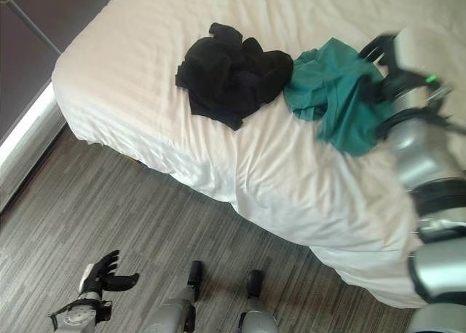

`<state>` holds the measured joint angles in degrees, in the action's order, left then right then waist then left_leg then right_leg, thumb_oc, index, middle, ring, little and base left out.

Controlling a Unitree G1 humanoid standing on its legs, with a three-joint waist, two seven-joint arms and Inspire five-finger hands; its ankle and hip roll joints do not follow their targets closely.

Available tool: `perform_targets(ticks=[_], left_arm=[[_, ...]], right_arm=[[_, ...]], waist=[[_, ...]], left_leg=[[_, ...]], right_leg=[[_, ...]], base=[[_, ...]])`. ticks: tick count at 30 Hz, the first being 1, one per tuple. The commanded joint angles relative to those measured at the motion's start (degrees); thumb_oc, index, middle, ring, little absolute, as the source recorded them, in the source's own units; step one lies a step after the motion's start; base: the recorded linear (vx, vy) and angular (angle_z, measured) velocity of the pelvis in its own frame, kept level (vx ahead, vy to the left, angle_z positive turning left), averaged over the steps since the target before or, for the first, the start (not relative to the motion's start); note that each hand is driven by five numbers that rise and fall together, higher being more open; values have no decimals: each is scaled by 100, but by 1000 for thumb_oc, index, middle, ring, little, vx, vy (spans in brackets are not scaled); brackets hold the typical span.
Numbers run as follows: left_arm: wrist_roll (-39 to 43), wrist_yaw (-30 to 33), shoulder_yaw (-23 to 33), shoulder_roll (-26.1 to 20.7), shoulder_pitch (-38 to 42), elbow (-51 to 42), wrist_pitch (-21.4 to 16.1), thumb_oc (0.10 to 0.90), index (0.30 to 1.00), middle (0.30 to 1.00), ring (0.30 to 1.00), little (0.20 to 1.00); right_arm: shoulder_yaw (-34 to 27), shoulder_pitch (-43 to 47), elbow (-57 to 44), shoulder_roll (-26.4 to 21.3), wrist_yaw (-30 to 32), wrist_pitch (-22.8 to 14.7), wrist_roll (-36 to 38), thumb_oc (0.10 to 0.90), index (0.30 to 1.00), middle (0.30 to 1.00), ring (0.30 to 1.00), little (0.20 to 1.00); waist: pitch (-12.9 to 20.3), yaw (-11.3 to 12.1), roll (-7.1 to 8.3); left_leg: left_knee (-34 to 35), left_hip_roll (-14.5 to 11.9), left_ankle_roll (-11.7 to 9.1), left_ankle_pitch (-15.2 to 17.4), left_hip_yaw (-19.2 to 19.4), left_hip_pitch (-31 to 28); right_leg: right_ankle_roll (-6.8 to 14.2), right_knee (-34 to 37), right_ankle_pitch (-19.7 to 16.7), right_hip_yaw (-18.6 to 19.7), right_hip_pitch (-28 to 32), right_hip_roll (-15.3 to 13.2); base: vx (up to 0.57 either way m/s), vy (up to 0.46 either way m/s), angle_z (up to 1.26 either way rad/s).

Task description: Pick up bed clothes into laundry basket.

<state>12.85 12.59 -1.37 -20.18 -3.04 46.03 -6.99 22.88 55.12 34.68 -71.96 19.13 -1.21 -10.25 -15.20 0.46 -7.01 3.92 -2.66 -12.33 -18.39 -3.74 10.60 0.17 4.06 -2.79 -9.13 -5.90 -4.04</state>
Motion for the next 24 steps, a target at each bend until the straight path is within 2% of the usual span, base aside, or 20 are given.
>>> perform_targets(ticks=[1,2,3,4,5,7,8,9,11,12,13,14,15,18,21,22,23,24], left_arm=[[-192,598,343,-784,98,-722,-174,800,900,900,900,900],[-261,709,501,-779,121,-858,-173,800,900,900,900,900],[-505,896,788,-882,167,-1108,-91,800,900,900,900,900],[-511,897,741,-966,187,-1122,-80,800,900,900,900,900],[-610,1004,855,-1046,224,-1236,-64,800,900,900,900,900],[-789,1239,1041,-1253,344,-1551,-60,800,900,900,900,900],[-827,1401,1165,-1376,401,-1766,-58,800,900,900,900,900],[-865,1601,1405,-1598,560,-2239,-89,800,900,900,900,900],[-953,1771,1503,-1888,856,-2495,-81,800,900,900,900,900],[-999,1761,1501,-1936,988,-2607,-101,800,900,900,900,900],[-1078,1784,1524,-2002,1114,-2711,-58,800,900,900,900,900],[-1078,1785,1502,-2005,1124,-2714,-54,800,900,900,900,900],[-1166,1732,1395,-2068,1327,-2896,-50,800,900,900,900,900],[-1018,1597,1241,-1914,1447,-3020,-78,800,900,900,900,900],[-903,1509,1235,-1780,1365,-3136,-107,800,900,900,900,900],[-761,1415,1158,-1591,1269,-3242,-178,800,900,900,900,900],[-717,1352,1123,-1453,1127,-3390,-221,800,900,900,900,900],[-689,1326,1139,-1364,1011,-3478,-222,800,900,900,900,900]], right_arm=[[-843,229,-906,-869,826,-143,358,400,300,300,300,300],[-1294,-177,-1008,-945,918,-180,533,400,300,300,300,300],[-2168,-975,-949,-963,1068,-232,932,400,300,300,300,300],[-2613,-1422,-1043,-923,1063,-235,918,400,300,300,300,300],[-3235,-2052,-947,-848,1129,-236,1048,400,300,300,300,300],[-4272,-3179,-759,-606,1196,-234,1182,400,300,300,300,300],[-4712,-3771,-641,-321,1211,-219,1197,400,300,300,300,300],[-5104,-4439,-483,143,1213,-118,1195,400,300,300,300,300],[-5401,-4968,-378,649,1189,-50,1222,400,300,300,300,300],[-5370,-5057,-254,826,1136,7,1186,400,300,300,300,300],[-5490,-5356,-211,1079,1081,29,1174,400,300,300,300,300],[-5533,-5402,-232,1093,1077,33,1171,400,300,300,300,300],[-5426,-5549,-160,1245,986,93,1099,400,300,300,300,300],[-5227,-5473,-240,1299,922,210,937,400,300,300,300,300],[-5121,-5351,-431,1244,913,290,739,400,300,300,300,300],[-5038,-5263,-747,1133,921,289,560,400,300,300,300,300],[-5030,-5205,-947,1057,942,307,435,800,900,900,900,900],[-4994,-5198,-1119,1010,935,326,323,800,900,900,900,900]], waist=[[399,-171,686],[420,-276,741],[461,-457,776],[468,-387,856],[496,-415,885],[553,-429,903],[575,-425,873],[600,-366,767],[660,-366,728],[706,-419,650],[791,-537,591],[792,-516,595],[863,-658,540],[874,-732,569],[891,-701,628],[914,-664,704],[920,-635,745],[938,-623,754]], left_leg=[[-1380,-304,175,938,330,-824],[-1590,-351,205,977,516,-786],[-1770,-295,327,1328,750,-695],[-1767,-283,337,1296,757,-672],[-1717,-166,384,1491,799,-586],[-1301,-46,410,1711,761,-570],[-1056,-21,419,1672,687,-563],[-479,-1,407,1507,337,-430],[-16,-43,385,1297,-8,-462],[84,-60,403,1390,-24,-484],[108,-137,409,1435,92,-586],[108,-138,408,1438,93,-590],[108,-169,420,1464,256,-747],[108,-179,465,1539,462,-912],[108,-180,506,1606,597,-1022],[108,-176,520,1644,638,-1055],[108,-168,533,1671,646,-1063],[108,-160,540,1692,650,-1067]], right_leg=[[500,85,214,545,495,-203],[505,88,226,569,576,-253],[513,73,292,666,738,-291],[517,84,258,671,717,-303],[532,82,277,740,777,-310],[595,92,327,889,864,-301],[639,93,351,965,896,-283],[682,94,423,1147,978,-232],[696,94,516,1351,1097,-198],[724,94,576,1389,1125,-177],[739,94,612,1403,1153,-170],[738,94,613,1404,1156,-168],[753,78,569,1437,1175,-241],[775,58,518,1516,1175,-338],[808,68,479,1602,1181,-401],[837,73,444,1588,1182,-460],[853,78,436,1578,1176,-487],[860,78,437,1568,1174,-502]], base=[[46,-88,1],[171,-119,-8],[155,-117,-2],[199,-83,-2],[124,5,-12],[224,45,-46],[337,105,-63],[373,93,-70],[284,46,-70],[191,52,-93],[117,44,-95],[164,128,-81],[105,128,-48],[68,114,-27],[32,72,-54],[11,52,-42],[12,57,-24],[6,34,-11]])
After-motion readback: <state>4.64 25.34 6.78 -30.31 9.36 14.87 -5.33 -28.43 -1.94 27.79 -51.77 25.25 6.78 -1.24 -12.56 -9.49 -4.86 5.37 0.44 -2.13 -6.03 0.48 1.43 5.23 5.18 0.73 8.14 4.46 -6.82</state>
